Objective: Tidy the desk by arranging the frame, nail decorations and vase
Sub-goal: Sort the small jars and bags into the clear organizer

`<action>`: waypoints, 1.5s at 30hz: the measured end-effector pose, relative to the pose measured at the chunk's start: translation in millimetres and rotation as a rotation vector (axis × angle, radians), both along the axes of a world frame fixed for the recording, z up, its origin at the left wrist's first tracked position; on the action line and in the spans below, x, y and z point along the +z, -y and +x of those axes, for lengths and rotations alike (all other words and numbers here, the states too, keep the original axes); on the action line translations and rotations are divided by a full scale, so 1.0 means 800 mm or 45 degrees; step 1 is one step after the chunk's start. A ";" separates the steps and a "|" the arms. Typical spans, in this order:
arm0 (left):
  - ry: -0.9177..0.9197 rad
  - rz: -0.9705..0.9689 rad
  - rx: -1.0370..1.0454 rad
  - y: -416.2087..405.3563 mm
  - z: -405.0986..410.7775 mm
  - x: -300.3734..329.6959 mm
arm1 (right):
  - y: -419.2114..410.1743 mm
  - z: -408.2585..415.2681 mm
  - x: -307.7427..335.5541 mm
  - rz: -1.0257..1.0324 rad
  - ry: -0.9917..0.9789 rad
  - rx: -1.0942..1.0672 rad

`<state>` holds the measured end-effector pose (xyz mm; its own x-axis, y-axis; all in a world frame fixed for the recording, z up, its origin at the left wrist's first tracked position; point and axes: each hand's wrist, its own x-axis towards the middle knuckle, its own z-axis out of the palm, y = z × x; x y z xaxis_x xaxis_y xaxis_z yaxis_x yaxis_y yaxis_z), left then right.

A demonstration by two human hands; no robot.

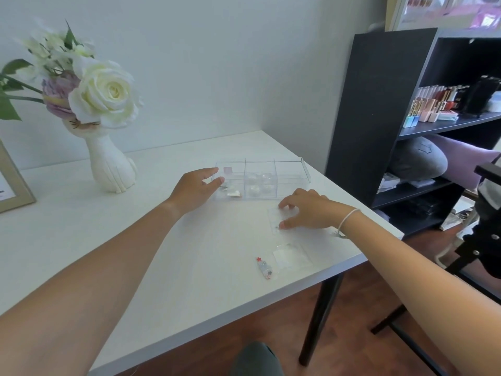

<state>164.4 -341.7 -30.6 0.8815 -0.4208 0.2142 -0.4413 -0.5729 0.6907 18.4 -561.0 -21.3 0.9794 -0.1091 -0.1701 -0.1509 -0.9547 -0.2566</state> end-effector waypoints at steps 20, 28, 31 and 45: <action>-0.034 0.197 -0.617 -0.025 -0.135 -0.001 | 0.011 0.009 0.045 0.525 0.371 -0.067; 0.001 0.476 -0.616 -0.007 -0.156 -0.004 | 0.036 0.047 0.067 0.684 0.481 -0.251; 0.024 0.489 -0.585 0.005 -0.161 -0.005 | 0.043 0.061 0.068 0.696 0.469 -0.270; -0.269 0.421 -0.610 0.020 -0.148 0.005 | 0.049 0.101 0.055 0.207 0.159 -0.162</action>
<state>46.2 -357.5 -26.8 0.5875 -0.7944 -0.1540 -0.5754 -0.5439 0.6108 99.3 -600.4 22.5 0.9740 -0.2138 -0.0743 -0.2248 -0.8745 -0.4298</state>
